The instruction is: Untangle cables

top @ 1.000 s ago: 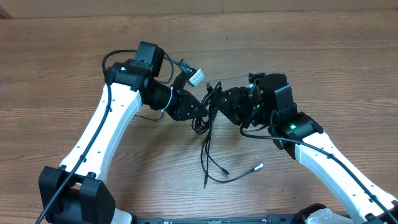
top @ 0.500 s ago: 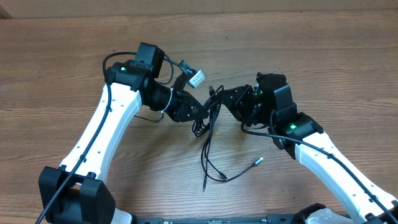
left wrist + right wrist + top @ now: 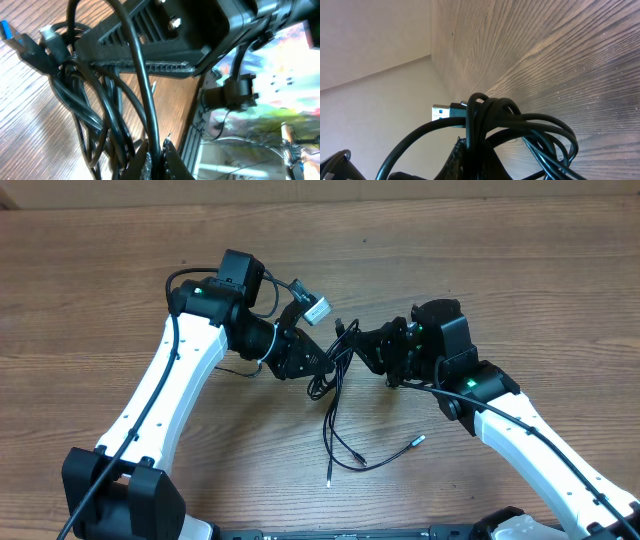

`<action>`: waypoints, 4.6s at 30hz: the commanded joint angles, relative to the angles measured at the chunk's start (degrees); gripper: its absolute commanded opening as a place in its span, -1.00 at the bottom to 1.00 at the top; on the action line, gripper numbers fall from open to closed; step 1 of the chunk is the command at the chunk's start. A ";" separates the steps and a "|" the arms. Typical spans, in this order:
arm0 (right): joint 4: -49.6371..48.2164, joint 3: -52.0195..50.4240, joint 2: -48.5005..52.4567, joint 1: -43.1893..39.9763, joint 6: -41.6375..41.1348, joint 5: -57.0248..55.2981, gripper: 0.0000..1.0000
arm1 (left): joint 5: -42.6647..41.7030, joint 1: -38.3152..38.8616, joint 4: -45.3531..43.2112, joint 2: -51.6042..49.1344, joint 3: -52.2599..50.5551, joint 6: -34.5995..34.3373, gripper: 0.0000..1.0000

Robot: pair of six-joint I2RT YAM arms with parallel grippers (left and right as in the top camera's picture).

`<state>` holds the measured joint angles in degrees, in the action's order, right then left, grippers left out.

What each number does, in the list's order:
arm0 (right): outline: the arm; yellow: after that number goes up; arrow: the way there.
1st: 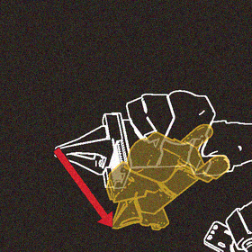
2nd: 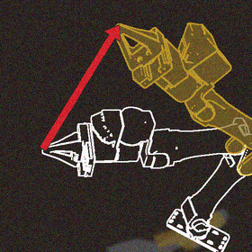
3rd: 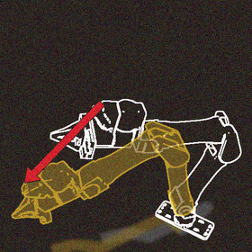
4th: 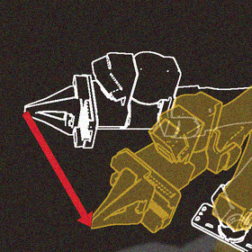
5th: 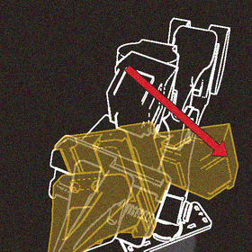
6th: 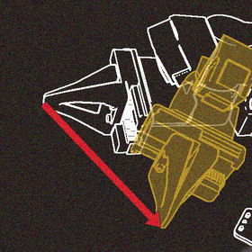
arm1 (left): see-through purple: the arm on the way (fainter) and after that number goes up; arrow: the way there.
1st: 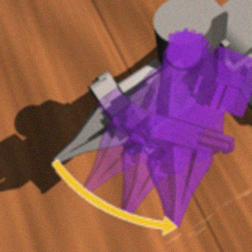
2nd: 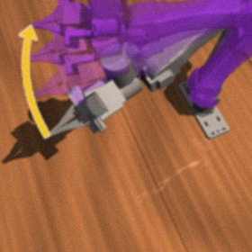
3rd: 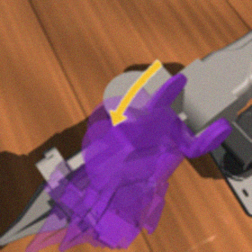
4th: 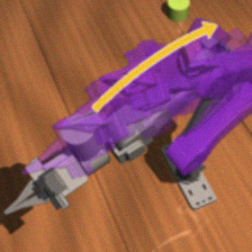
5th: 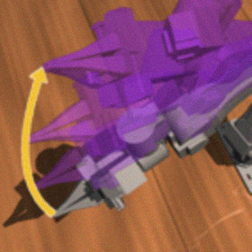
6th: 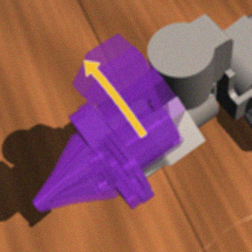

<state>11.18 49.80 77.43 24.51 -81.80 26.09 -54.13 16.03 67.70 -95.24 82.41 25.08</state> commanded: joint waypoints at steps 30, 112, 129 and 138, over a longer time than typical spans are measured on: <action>-6.86 0.50 -6.64 -5.95 14.82 -2.32 -0.92 | 15.91 3.02 -1.64 -16.24 -0.66 -5.60 -0.92; 15.08 0.50 -5.40 -1.62 49.07 10.01 0.66 | 28.87 7.93 -7.28 3.39 3.98 -23.82 -0.91; 20.44 0.50 -5.29 -1.57 49.13 9.46 -0.92 | 17.88 4.55 -12.09 3.39 3.98 -27.87 -0.92; 32.46 0.44 -5.29 -1.20 52.04 7.69 -0.92 | 43.41 -3.37 -14.38 3.37 3.96 -50.90 -0.91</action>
<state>38.48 51.53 72.27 22.98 -31.88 35.79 -27.03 18.41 55.51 -92.99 84.93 -14.66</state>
